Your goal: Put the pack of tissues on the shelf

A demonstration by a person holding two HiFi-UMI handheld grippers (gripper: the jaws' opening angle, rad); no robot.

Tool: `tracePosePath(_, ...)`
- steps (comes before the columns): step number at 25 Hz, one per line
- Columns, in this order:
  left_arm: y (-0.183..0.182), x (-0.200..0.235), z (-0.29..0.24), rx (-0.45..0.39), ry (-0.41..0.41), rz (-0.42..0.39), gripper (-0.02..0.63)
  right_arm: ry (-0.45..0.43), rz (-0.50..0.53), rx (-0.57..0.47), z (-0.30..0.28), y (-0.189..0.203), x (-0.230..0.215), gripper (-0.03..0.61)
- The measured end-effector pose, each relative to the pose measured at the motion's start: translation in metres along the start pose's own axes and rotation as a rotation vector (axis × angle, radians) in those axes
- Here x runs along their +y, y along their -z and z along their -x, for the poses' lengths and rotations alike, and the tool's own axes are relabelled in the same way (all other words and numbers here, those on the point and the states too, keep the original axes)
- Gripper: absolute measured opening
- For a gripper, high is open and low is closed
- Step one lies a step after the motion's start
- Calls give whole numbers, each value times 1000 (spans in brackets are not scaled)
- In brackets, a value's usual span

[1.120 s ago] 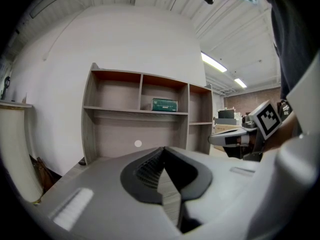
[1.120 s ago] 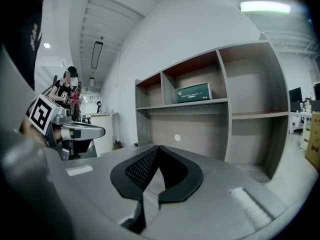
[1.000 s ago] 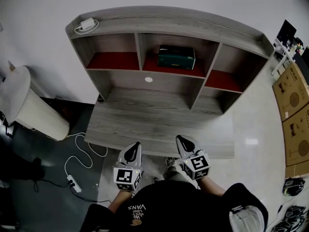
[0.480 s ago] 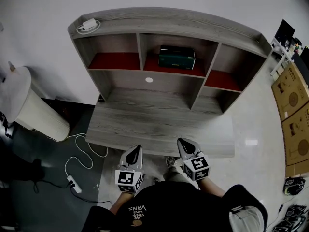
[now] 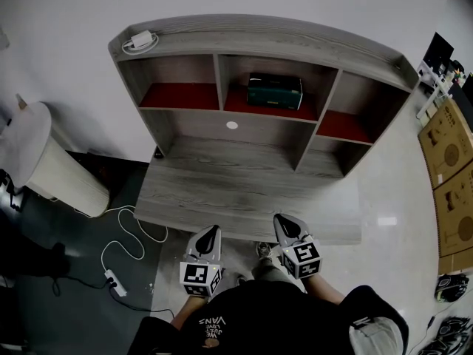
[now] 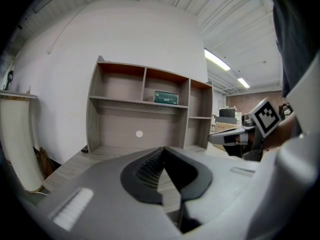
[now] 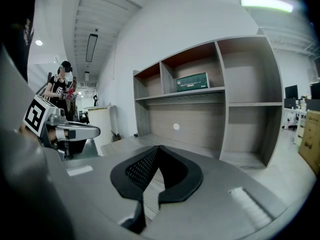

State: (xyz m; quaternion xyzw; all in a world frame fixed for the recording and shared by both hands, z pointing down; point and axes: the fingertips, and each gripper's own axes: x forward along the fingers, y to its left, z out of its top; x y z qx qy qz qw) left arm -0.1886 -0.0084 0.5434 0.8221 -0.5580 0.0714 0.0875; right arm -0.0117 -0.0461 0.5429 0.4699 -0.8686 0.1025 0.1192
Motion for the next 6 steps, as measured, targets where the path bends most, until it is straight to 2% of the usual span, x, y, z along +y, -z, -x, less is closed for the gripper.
tracePosePath(6,-1,-2,-2,-8,5,2,52,2,-7,5,0,0,0,3)
